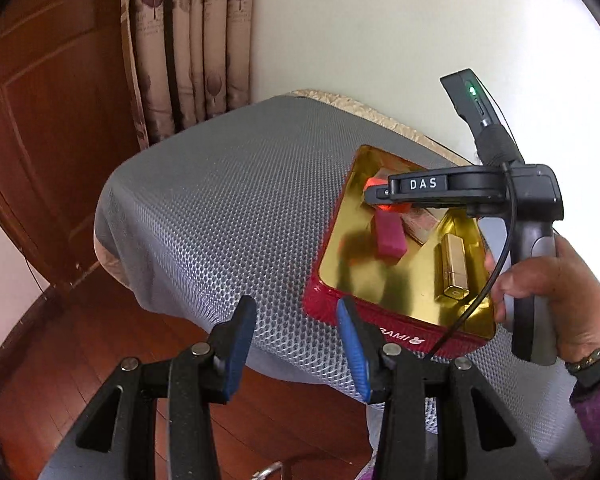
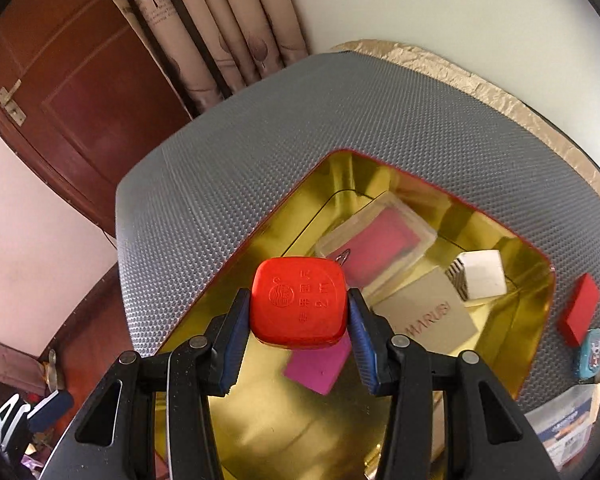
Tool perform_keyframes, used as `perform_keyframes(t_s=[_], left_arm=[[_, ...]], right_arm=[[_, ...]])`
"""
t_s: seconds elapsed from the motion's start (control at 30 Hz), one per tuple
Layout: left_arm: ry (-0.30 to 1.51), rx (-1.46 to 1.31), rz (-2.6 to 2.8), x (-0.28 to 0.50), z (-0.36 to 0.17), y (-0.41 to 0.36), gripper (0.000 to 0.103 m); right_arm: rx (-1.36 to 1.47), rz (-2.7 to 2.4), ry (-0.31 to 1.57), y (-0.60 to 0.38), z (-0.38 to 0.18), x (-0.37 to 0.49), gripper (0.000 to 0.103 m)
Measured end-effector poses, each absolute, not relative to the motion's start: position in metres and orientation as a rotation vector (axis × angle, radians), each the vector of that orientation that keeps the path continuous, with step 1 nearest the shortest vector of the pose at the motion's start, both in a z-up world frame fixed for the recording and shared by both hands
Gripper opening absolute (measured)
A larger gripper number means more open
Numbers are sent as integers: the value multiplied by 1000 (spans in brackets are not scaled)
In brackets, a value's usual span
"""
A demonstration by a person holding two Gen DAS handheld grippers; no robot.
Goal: Organize rigid objects
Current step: 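Release the gold tube into the tray while the right gripper lowers the red block there, then reach the left gripper to the clear toothbrush-head box and grasp it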
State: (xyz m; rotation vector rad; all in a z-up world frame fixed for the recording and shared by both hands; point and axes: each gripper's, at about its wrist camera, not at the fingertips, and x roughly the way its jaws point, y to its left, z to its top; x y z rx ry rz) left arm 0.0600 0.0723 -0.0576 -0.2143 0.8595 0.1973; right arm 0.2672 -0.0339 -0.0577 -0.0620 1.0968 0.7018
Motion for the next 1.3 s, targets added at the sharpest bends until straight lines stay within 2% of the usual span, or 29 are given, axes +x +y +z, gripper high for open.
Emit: perform_keyframes(t_s=[0.2,0.37,0.4,0.53,0.57,0.7,0.9,1.1,1.13,1.3], left_arm=[[881,-230,199,62,-62,73,43],[880,-173,184,61,-61,62,43],[880,-165,174,61,-61,60,43],[886,-100,113,60,-62,42,43],[891,-81,82,60,-62,36,43],[869,1,-78,53,-60,5,43],[849,172,-307,41,-55,-56,43],[781,416,-557,70,-37,-128,48],[769,440,-584,78,-36,-136,49],[821,555,-687,141,-48,-178,49]], right_arm=[[-1,703,1099,-30,-64,274,46],[173,699,935,-85,-27,254,48],[194,684,907,-100,-22,247,50],[173,470,799,-197,-20,190,79],[138,395,790,-220,-27,175,81],[-28,121,855,-301,-65,136,81],[-8,-117,918,-408,-105,89,81],[135,-132,920,-452,-122,72,87],[145,-133,907,-453,-120,70,91],[175,-106,902,-453,-118,65,91]])
